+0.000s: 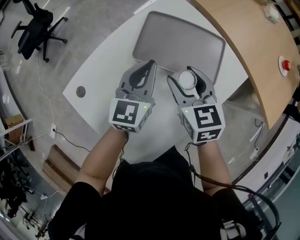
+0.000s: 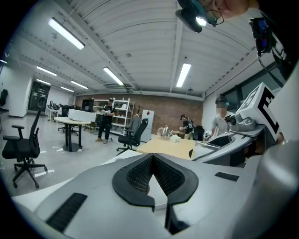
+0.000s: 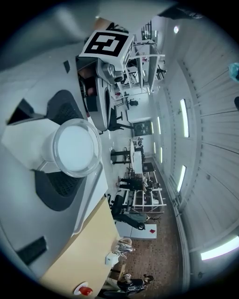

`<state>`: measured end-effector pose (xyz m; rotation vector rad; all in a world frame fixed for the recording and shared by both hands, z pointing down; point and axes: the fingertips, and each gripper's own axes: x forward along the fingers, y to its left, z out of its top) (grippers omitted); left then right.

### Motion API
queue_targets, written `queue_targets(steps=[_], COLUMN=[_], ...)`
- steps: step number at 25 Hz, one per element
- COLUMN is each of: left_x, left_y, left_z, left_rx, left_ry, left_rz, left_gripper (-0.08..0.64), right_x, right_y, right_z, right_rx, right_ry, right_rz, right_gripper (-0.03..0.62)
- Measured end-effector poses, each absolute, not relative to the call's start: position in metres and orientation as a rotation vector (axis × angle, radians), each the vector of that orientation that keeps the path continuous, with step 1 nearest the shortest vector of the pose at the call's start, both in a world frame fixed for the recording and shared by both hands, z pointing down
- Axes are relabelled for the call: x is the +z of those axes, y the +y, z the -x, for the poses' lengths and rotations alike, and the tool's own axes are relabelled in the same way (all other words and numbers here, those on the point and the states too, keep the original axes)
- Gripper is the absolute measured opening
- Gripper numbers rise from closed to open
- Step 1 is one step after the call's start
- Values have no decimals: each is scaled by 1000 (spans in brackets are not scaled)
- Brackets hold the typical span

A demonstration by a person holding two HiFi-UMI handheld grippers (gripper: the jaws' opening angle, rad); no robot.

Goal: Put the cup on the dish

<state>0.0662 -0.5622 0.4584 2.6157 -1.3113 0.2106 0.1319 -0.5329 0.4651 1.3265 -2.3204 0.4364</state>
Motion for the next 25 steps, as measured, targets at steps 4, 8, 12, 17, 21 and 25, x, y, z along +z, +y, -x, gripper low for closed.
queue_targets(steps=[4, 8, 12, 17, 21, 25], left_x=[463, 475, 491, 508, 517, 530], left_y=[-594, -621, -641, -666, -678, -693], left_z=[-71, -82, -98, -117, -135, -151], left_rx=[191, 198, 211, 222, 239, 256], left_ry=[-1324, -1316, -1279, -1254, -1231, -1218], left_rz=[-2631, -2654, -2654, -2657, -2675, -2664], left_gripper=[6, 6, 6, 6, 6, 6], right_x=[473, 482, 492, 510, 523, 538], right_y=[-559, -582, -603, -629, -644, -661], right_z=[-140, -150, -158, -168, -179, -193], right_rx=[423, 417, 412, 417, 424, 421], right_ry=[-2313, -2303, -2297, -2280, -2258, -2231], right_rz=[-1352, -1377, -1388, -1403, -1406, -1421], right_gripper=[249, 249, 249, 250, 249, 249])
